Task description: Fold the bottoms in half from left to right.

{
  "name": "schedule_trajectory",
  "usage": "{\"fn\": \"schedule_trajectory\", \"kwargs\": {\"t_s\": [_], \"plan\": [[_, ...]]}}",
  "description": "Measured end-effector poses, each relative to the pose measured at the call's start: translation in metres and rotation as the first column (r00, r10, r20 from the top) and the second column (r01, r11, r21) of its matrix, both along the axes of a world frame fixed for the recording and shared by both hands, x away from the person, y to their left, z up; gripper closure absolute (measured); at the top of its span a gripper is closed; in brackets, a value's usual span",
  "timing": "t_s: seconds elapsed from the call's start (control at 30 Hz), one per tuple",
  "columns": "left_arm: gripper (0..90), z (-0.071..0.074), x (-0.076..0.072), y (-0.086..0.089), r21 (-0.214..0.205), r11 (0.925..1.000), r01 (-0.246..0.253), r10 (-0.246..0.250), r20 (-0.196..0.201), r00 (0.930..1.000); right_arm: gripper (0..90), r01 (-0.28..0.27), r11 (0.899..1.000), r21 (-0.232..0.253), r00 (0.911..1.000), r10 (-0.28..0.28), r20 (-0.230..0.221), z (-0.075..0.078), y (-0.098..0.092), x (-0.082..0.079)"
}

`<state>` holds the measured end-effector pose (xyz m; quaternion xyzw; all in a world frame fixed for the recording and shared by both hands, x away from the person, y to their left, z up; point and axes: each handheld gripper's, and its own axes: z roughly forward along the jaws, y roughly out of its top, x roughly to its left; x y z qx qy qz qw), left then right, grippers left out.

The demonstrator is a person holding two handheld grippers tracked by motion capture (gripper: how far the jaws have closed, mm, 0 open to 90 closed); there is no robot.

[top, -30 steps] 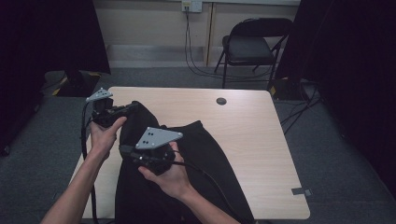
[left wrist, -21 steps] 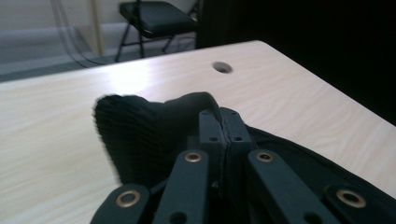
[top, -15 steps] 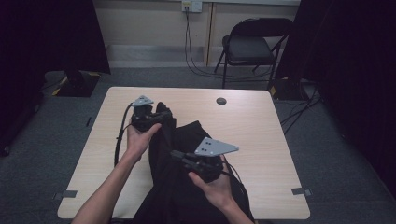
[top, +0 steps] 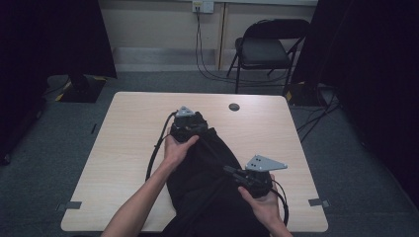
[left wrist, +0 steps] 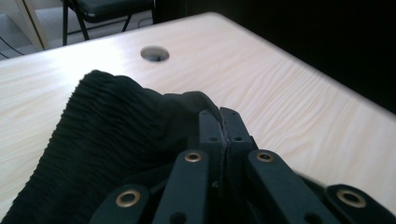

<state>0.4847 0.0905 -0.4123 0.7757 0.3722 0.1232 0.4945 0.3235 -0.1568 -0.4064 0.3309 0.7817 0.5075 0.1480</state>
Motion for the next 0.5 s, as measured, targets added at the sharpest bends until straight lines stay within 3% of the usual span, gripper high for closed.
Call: {"fn": "schedule_trajectory", "kwargs": {"t_s": [0.03, 0.07, 0.1, 0.2, 0.27, 0.3, 0.33, 0.4, 0.43, 0.5], "plan": [[89.1, -0.012, 0.005, -0.008, -0.004, 1.0000, 0.004, -0.004, -0.020, 0.9998, 90.0, 0.017, 1.000, -0.018, 0.9998, -0.017, -0.012, -0.006, -0.005, 0.002], [89.0, -0.012, 0.005, -0.008, -0.004, 1.0000, 0.004, -0.004, -0.020, 0.9998, 90.0, 0.026, 0.999, -0.030, 0.9992, -0.027, -0.029, -0.012, -0.009, 0.004], [89.0, -0.023, 0.010, -0.016, 0.002, 0.9995, 0.031, -0.031, -0.034, 0.9989, 90.0, 0.035, 0.998, -0.048, 0.9984, -0.037, -0.042, -0.017, -0.013, 0.005], [88.8, -0.029, 0.013, -0.023, 0.007, 0.9992, 0.040, -0.040, -0.033, 0.9987, 90.0, 0.040, 0.996, -0.078, 0.9964, -0.046, -0.071, -0.026, -0.019, 0.006], [88.8, -0.031, 0.016, -0.030, -0.039, 0.9972, 0.064, -0.065, -0.038, 0.9972, 90.0, 0.041, 0.993, -0.115, 0.9953, -0.051, -0.083, -0.034, -0.024, 0.006], [87.7, -0.034, 0.017, -0.039, -0.040, 0.9943, 0.099, -0.100, -0.039, 0.9942, 90.0, 0.044, 0.988, -0.147, 0.9927, -0.060, -0.105, -0.042, -0.028, 0.007], [85.4, -0.034, 0.017, -0.039, -0.040, 0.9943, 0.099, -0.100, -0.039, 0.9942, 90.0, 0.044, 0.988, -0.147, 0.9927, -0.060, -0.105, -0.042, -0.028, 0.007], [68.8, -0.033, 0.014, -0.045, -0.036, 0.9944, 0.099, -0.100, -0.023, 0.9947, 90.0, 0.048, 0.978, -0.202, 0.9879, -0.076, -0.135, -0.051, -0.033, 0.005], [68.8, -0.031, 0.012, -0.045, -0.045, 0.9941, 0.099, -0.100, -0.028, 0.9946, 90.0, 0.048, 0.978, -0.202, 0.9879, -0.076, -0.135, -0.051, -0.033, 0.005], [55.5, -0.022, 0.004, -0.039, -0.022, 0.9940, 0.107, -0.107, -0.002, 0.9942, 90.0, 0.050, 0.969, -0.241, 0.9856, -0.087, -0.145, -0.057, -0.038, 0.003]]}}
